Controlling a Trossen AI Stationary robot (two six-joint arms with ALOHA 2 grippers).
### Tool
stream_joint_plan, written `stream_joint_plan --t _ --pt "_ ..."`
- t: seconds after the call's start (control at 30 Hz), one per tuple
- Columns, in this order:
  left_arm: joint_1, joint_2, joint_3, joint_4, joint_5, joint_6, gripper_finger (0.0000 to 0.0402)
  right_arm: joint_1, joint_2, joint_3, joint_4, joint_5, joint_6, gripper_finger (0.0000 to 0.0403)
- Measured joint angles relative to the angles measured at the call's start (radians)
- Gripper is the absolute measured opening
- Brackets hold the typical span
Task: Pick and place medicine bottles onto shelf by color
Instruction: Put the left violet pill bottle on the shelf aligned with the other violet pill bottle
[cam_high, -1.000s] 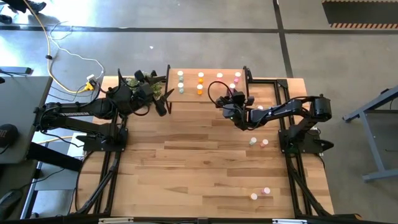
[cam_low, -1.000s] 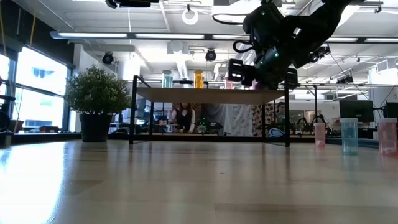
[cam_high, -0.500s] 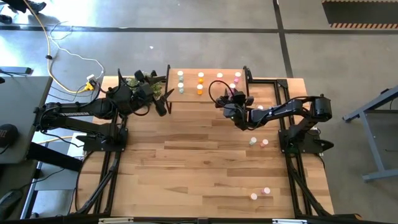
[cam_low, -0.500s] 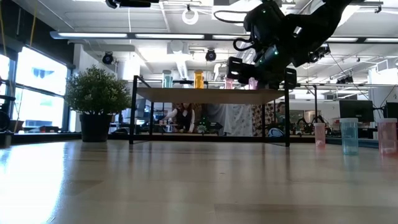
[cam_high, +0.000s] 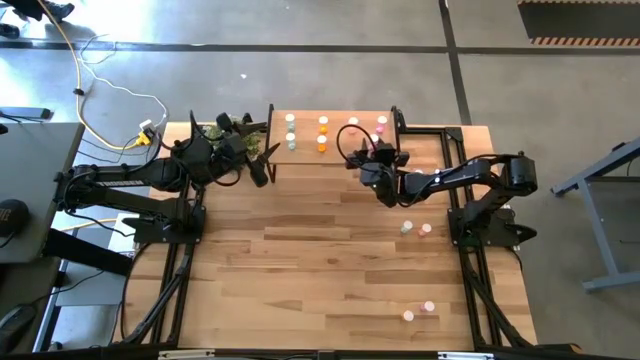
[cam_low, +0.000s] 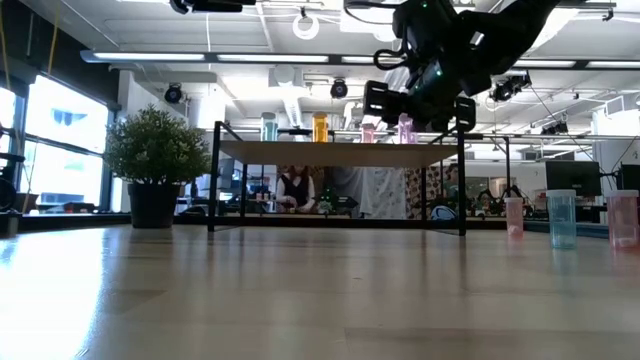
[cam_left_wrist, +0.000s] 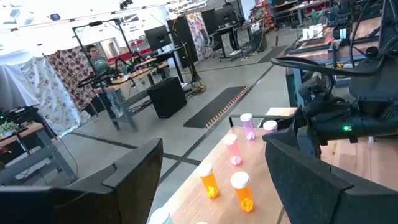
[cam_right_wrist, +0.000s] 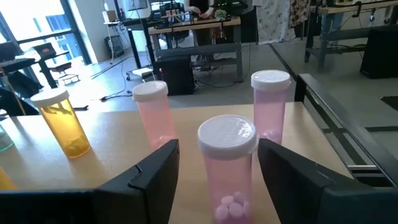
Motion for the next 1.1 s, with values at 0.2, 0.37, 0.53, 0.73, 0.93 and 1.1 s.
stream_joint_plan --t 0.2,0.37,0.53,0.73,0.93,1.1 --pt "0.0 0.0 0.0 -0.003 0.0 0.0 0.0275 0.003 0.0 0.0 0.032 0.037 -0.025 0.0211" --pt "0.0 0.0 0.0 -0.003 0.0 -0.001 0.0275 0.003 -0.001 0.0 0.051 0.044 -0.049 0.0211" --pt "0.0 0.0 0.0 -0.003 0.0 -0.003 0.0275 0.003 -0.005 0.0 0.051 0.041 -0.071 0.0211" --pt "0.0 0.0 0.0 -0.003 0.0 -0.003 0.0275 0.003 -0.011 0.002 0.052 0.042 -0.071 0.0211" --pt "0.0 0.0 0.0 -0.003 0.0 -0.003 0.0275 0.003 -0.032 0.002 0.053 0.041 -0.097 0.0211" --pt "0.0 0.0 0.0 -0.003 0.0 -0.003 0.0275 0.003 -0.055 0.002 0.052 0.04 -0.097 0.0211"
